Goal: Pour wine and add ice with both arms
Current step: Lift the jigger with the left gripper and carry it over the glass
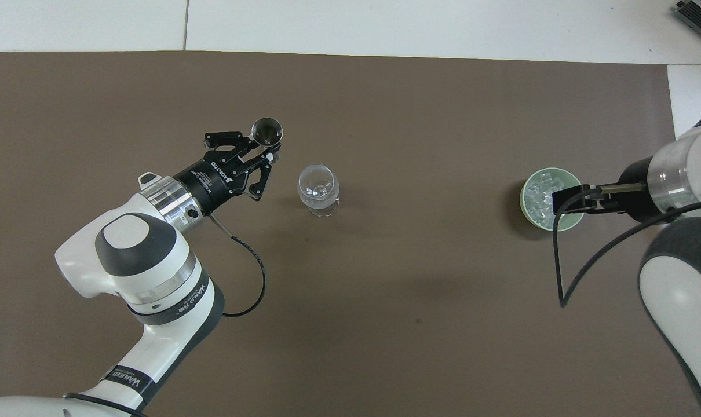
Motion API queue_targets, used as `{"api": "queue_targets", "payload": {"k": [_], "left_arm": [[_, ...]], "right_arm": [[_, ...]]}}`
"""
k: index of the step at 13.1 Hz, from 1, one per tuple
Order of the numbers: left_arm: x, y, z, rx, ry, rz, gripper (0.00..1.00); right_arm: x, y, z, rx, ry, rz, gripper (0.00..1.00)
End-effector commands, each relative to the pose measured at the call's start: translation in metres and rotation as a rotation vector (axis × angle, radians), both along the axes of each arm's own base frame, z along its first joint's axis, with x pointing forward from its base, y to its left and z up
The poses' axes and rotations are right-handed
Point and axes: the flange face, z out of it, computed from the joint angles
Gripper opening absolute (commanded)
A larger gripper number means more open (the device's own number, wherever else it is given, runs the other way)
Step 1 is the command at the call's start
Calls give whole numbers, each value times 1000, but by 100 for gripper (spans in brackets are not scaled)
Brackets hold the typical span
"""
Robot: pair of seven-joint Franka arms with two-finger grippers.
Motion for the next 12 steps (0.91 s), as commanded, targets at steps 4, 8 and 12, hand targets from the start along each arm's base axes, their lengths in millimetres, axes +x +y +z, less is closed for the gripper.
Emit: {"api": "queue_targets", "payload": {"k": [4,8,12], "left_arm": [[1,-6,9,106,-128,-62,0],[-5,-16,10,160,-201,-123,0],[-6,-19,10,215,-266,-167,0]], "right_arm": [[-7,-3,1,5,3,16,100],[-7,-3,1,5,3,16,100],[-7,-3,1,5,3,16,100]]}}
